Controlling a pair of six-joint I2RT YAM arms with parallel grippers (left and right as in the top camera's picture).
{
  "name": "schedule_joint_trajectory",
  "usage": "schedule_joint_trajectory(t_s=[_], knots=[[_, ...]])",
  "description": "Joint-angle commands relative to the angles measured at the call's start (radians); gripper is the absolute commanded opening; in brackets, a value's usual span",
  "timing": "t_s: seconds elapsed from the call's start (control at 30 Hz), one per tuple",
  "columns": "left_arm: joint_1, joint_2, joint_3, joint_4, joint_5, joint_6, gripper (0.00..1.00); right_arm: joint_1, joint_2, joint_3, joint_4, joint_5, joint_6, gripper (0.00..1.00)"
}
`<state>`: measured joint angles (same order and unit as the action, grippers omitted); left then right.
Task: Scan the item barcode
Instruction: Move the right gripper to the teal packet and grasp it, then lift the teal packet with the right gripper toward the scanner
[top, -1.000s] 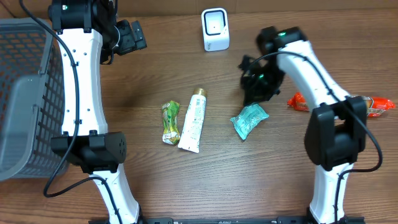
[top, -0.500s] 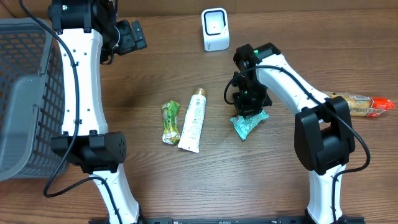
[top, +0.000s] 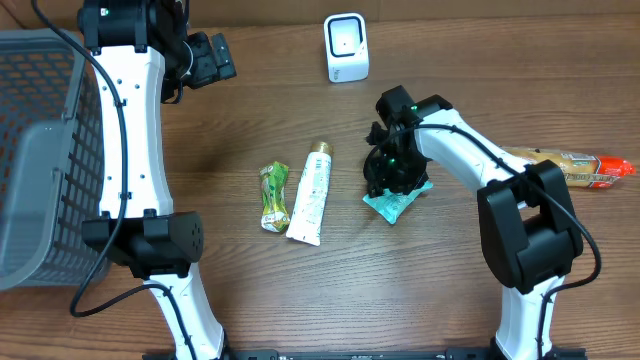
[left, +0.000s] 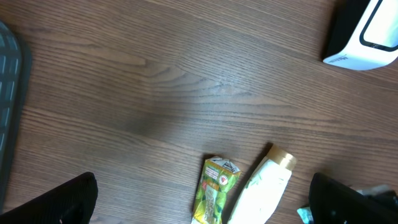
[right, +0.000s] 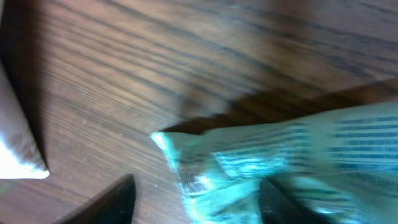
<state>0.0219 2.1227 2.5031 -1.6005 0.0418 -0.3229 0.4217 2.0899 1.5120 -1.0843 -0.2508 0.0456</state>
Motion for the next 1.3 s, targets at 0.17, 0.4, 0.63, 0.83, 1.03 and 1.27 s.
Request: schedule_joint_trajectory(t_s=[0.17,0.4,0.63,0.83,1.03,1.27], knots=[[0.001,-0.015,0.019,0.001,0.002,-0.014,1.0,-0.013,0.07,-0.012,0.013,0.121,-0.007,0.68],[0.001,-0.015,0.019,0.001,0.002,-0.014,1.0,-0.02,0.07,0.266,-0.133,0.146,-0.024,0.69],[0.001,-0.015,0.019,0.001,0.002,-0.014,1.0,-0.092,0.07,0.481,-0.273,0.158,-0.224,0.96],[0.001,-0.015,0.019,0.002,0.002,-0.014,1.0,-0.257,0.081,0.377,-0.248,-0.013,-0.457,0.97],[0.001,-0.015,0.019,0.002,0.002,-0.014,1.0,-0.342,0.082,0.277,-0.193,-0.124,-0.541,0.93],[0.001,-0.015,0.019,0.002,0.002,-0.014,1.0,-0.352,0.082,0.13,-0.076,-0.264,-0.549,0.9]])
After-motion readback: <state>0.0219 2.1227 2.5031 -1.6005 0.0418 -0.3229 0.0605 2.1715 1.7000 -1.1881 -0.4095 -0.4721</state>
